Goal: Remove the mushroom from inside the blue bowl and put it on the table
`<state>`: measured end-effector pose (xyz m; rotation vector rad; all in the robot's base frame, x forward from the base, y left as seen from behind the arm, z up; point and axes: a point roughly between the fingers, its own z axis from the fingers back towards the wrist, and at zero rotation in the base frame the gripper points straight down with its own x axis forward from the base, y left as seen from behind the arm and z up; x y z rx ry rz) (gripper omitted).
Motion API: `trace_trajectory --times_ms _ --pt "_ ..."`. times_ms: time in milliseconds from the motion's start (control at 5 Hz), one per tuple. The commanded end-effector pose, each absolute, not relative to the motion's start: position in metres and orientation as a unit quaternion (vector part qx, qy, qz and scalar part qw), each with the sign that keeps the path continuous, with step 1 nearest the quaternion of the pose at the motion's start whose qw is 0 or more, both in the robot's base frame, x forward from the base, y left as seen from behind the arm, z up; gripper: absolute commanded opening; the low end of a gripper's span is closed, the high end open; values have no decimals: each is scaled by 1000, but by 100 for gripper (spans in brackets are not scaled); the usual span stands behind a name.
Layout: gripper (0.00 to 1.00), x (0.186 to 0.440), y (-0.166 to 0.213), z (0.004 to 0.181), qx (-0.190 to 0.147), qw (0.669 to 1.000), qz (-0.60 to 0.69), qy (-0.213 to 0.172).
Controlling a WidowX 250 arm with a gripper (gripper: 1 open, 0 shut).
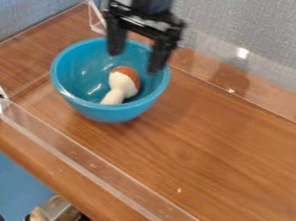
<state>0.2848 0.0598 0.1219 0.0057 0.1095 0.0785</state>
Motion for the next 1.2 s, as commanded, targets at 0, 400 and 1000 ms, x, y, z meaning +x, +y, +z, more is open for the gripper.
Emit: trace_trajectory --times_ms 0,400,1000 --pt "100 287 83 127 9 998 58 32" --pt "100 298 95 119 15 997 76 21" --pt "100 304 88 72 20 995 95 14"
